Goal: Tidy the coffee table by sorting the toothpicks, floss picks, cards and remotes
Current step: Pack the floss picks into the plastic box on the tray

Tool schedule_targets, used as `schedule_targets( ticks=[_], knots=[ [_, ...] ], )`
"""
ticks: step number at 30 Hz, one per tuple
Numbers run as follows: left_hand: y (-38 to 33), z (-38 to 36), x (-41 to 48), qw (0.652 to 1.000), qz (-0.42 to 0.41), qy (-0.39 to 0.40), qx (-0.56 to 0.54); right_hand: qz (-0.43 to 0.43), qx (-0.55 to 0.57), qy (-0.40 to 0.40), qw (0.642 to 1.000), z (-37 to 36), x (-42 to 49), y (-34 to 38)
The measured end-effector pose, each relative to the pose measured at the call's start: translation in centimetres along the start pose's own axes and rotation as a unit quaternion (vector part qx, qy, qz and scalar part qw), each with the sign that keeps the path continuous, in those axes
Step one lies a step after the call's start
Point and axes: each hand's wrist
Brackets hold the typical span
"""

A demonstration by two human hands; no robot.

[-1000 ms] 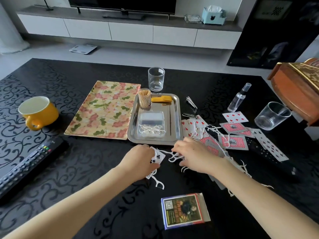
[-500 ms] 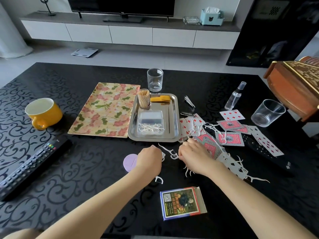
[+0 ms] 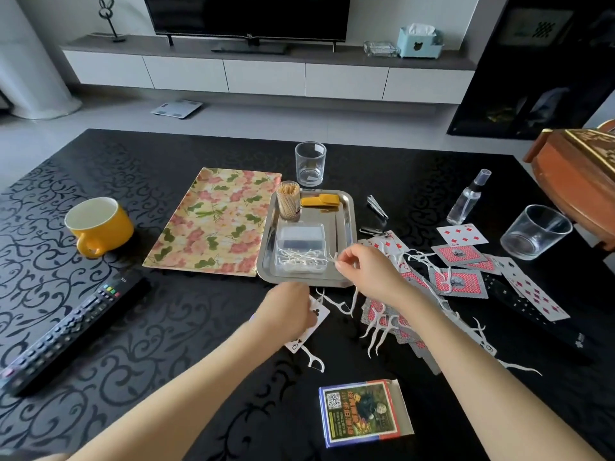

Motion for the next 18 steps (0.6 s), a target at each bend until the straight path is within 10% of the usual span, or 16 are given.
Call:
schedule_targets(
  ticks=[11, 18],
  knots=[
    [6.0, 7.7, 4.0, 0.994, 0.001, -0.101, -0.045, 0.038, -0.228, 0.051, 0.972, -1.2, 8.8, 3.8],
    [4.2, 7.5, 7.8, 0.996, -0.035, -0.071, 0.047, -0.032, -0.183, -0.109, 0.977, -0.5, 5.4, -0.2]
  ],
)
Point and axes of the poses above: each hand's wrist, its own x-axis towards the middle knuckle, its own z-axis out of the back of the hand, y = z × x, and after that the axes turned 12 degrees about y, right-handed
